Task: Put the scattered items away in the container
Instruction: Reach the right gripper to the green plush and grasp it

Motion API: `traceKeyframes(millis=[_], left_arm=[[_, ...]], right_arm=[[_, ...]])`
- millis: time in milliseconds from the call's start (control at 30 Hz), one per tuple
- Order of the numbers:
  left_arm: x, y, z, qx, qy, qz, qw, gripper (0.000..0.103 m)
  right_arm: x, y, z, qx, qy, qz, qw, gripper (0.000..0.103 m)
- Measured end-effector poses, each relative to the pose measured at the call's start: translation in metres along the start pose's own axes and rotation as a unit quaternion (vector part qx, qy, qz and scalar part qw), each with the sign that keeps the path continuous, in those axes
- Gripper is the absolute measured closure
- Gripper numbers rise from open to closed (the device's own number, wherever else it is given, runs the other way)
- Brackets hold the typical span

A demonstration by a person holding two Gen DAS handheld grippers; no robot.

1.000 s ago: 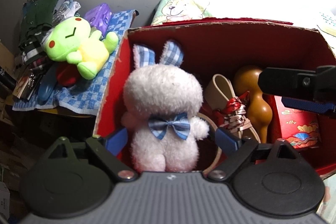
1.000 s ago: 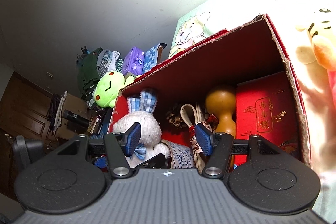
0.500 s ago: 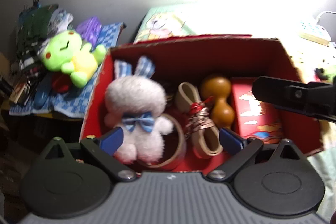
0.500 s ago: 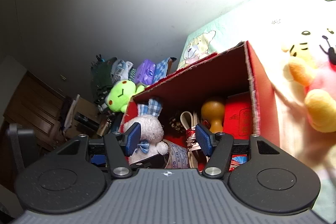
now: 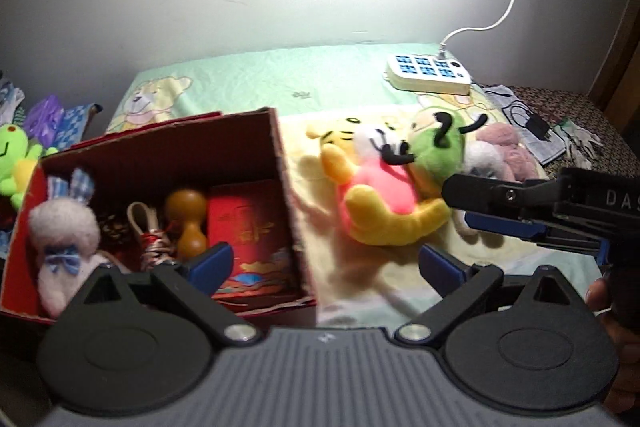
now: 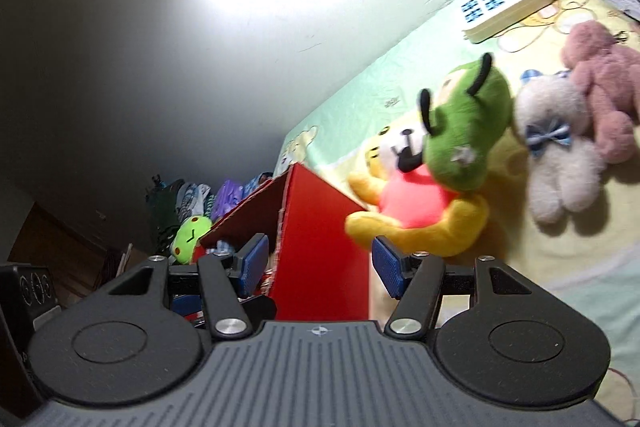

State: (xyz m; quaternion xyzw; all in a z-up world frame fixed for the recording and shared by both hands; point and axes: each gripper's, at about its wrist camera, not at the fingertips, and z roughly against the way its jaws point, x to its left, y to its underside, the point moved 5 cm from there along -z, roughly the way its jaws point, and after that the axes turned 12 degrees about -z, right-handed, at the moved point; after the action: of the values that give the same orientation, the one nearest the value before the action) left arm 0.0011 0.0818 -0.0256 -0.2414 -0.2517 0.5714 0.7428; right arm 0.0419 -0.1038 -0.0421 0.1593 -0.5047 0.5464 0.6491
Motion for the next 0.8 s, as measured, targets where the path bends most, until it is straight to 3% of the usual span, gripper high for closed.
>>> traceKeyframes(millis=[200,400,667,800], left_arm=[[-0.046,-0.021,-0.022,-0.015,0.027,-0.007,0.9995,0.003],[-0.066,-0.043,-0.049,-0.011,0.093,0.033,0.9951,0.001],[-0.065,-0.073,-0.084,-0.009,0.069,0.019,0.9974,0.001],[-0.066,-0.071,-0.103,0.004,0.095,0.016,0.9953,0.001]], right_arm=[[-0.043,-0.026,0.036,-0.036,0.034,-0.021,0.999,0.041],[-0.067,-0.054,0.044,-0.037,0.034,-0.052,0.997,0.038],[-0.071,-0.092,0.016,-0.018,0.018,-0.081,0.996,0.035],[-0.069,-0.106,-0.007,0.007,0.02,-0.088,0.996,0.031]])
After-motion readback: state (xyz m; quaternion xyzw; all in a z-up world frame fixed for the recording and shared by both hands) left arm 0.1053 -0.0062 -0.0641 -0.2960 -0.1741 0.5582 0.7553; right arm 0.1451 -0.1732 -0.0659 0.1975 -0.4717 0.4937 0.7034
